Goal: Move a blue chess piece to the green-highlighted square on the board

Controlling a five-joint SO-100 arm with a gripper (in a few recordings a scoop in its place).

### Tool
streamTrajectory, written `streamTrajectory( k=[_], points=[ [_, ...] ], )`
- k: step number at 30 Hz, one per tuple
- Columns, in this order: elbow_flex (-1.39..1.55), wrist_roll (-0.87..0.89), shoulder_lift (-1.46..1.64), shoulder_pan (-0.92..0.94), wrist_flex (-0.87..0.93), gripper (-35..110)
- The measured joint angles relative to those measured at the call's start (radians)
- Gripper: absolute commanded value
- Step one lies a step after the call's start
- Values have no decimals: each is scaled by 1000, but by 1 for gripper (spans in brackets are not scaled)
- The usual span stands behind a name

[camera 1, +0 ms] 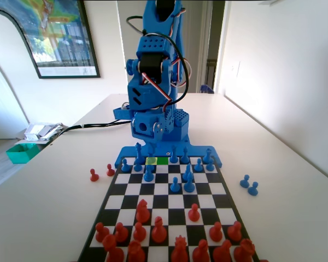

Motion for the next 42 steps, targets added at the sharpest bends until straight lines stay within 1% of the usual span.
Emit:
streamTrajectory(
  k=[14,29,42],
  points=[
    [49,0,0,40,-57,10],
    [92,0,-3,43,-150,10],
    [120,0,-15,61,-196,9]
  ],
)
